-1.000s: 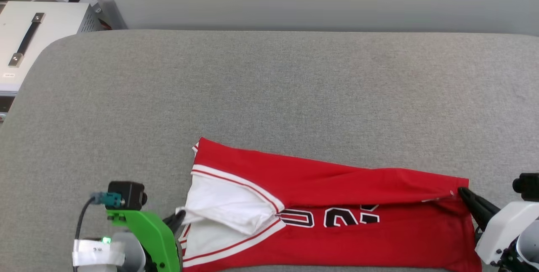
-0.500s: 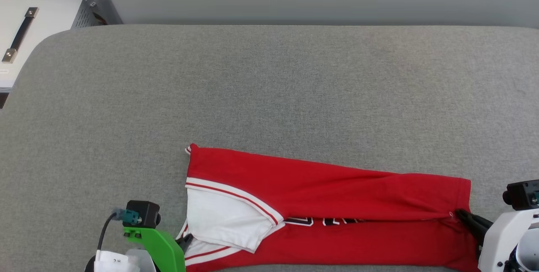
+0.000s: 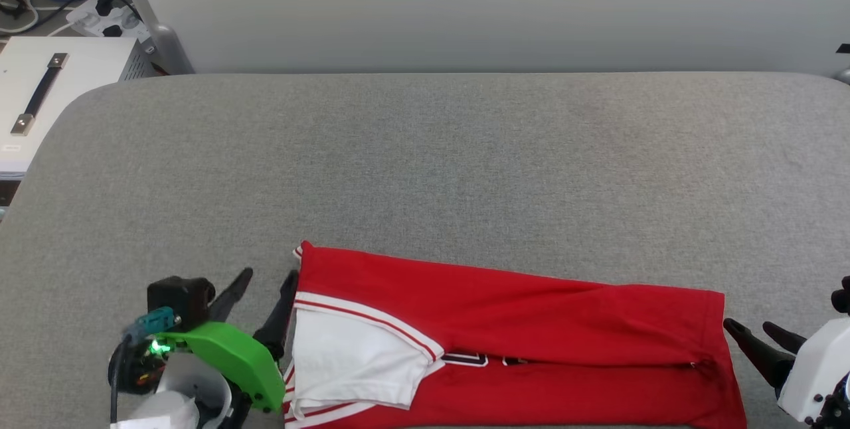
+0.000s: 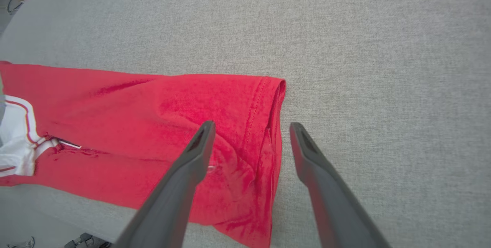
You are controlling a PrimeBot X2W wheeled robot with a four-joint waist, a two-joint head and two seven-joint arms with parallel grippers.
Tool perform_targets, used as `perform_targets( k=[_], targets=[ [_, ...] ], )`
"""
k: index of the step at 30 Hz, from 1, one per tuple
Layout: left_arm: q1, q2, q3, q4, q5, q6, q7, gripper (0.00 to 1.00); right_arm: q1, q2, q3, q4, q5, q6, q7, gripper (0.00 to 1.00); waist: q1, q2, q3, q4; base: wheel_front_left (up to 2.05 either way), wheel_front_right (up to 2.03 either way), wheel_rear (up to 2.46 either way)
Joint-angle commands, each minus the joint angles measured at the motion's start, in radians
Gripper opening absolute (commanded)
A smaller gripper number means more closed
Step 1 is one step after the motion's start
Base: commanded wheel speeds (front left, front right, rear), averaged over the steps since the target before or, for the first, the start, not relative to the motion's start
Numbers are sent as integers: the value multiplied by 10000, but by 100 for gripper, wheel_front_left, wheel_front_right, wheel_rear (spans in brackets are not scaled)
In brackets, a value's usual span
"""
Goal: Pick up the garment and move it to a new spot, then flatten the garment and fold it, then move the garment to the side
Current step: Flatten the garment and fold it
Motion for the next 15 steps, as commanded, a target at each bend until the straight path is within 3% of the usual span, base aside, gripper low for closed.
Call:
perform_targets(
  k=[1, 7, 15],
  targets=[
    [-271, -28, 77, -72, 280, 6, -425, 100, 108, 315, -295, -27, 68, -7, 213, 100, 0, -1, 56, 40, 0, 0, 0],
    [-564, -60, 237, 65, 1396, 103, -2066, 100, 3, 1567, -1624, 135, -375, -7, 1132, 100, 0, -1, 340, 196, 0, 0, 0],
    [-493, -545, 1000, 34, 2642, -46, -2376, 100, -357, 2536, -2825, 525, -1690, -7, 2135, 100, 0, -1, 848, 456, 0, 0, 0]
  ],
)
